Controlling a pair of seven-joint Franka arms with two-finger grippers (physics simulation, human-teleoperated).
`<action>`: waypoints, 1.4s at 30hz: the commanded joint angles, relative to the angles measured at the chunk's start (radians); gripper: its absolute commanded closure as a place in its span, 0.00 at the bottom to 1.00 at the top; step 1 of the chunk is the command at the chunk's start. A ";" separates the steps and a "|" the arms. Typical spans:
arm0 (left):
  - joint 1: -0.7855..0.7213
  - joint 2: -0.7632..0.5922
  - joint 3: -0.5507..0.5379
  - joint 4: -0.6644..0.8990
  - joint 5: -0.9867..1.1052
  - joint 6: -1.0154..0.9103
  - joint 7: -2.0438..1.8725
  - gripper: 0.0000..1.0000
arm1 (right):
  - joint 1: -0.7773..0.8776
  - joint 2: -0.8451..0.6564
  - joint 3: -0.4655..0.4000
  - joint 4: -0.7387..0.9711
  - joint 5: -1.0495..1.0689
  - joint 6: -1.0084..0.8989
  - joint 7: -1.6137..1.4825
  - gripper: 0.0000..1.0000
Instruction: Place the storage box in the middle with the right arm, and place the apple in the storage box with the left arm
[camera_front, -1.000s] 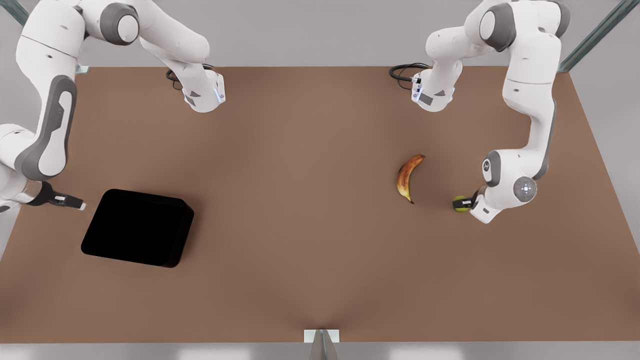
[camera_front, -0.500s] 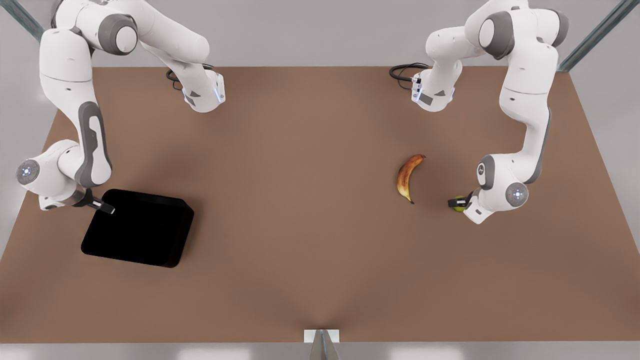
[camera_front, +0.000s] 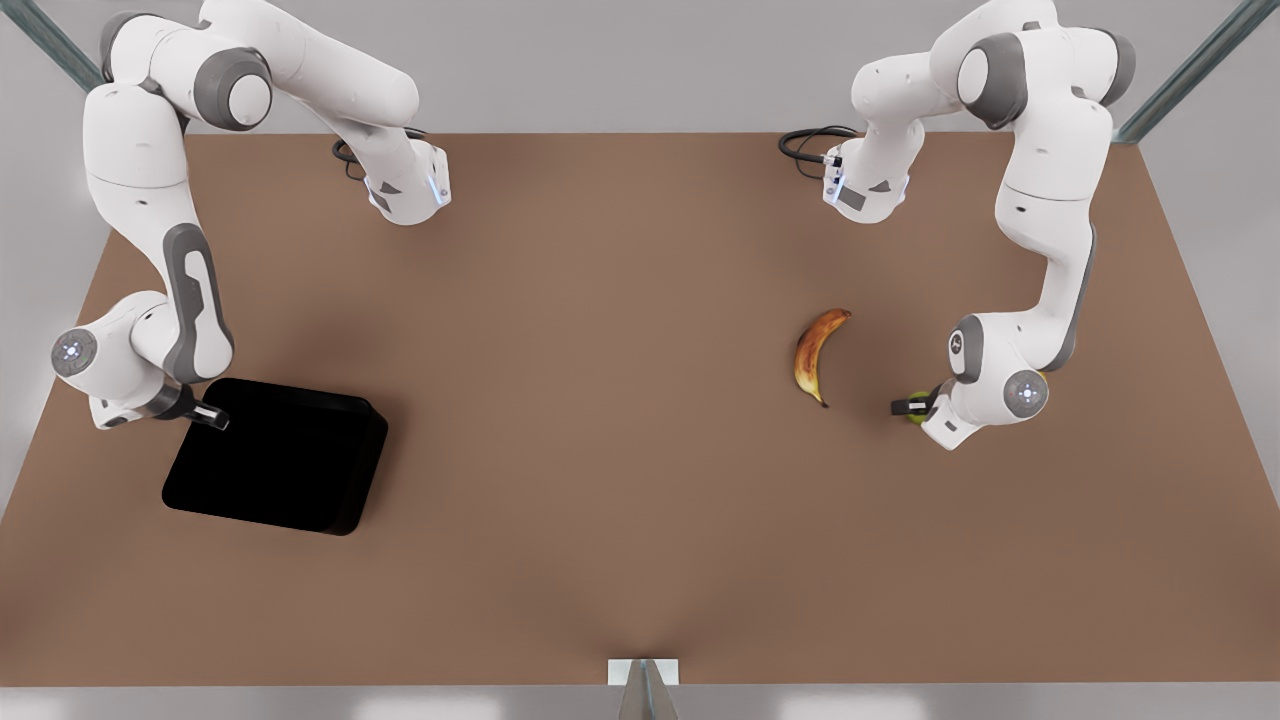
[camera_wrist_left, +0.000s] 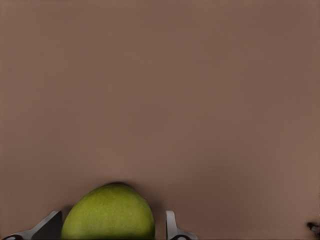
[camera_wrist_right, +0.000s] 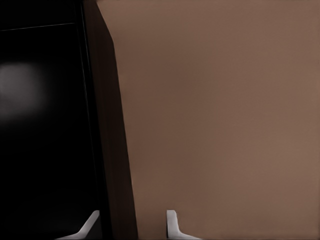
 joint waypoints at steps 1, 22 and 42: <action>0.000 0.000 0.000 0.000 0.001 0.000 0.000 0.00 | 0.000 0.000 0.000 0.002 0.000 -0.002 0.000 0.79; 0.000 0.002 0.000 0.000 0.001 0.005 0.000 0.19 | -0.009 -0.144 0.011 0.028 0.008 -0.223 -0.015 0.79; 0.000 0.006 0.000 0.000 0.001 0.005 0.000 0.24 | 0.583 -0.005 0.357 0.330 0.071 -0.295 0.685 0.79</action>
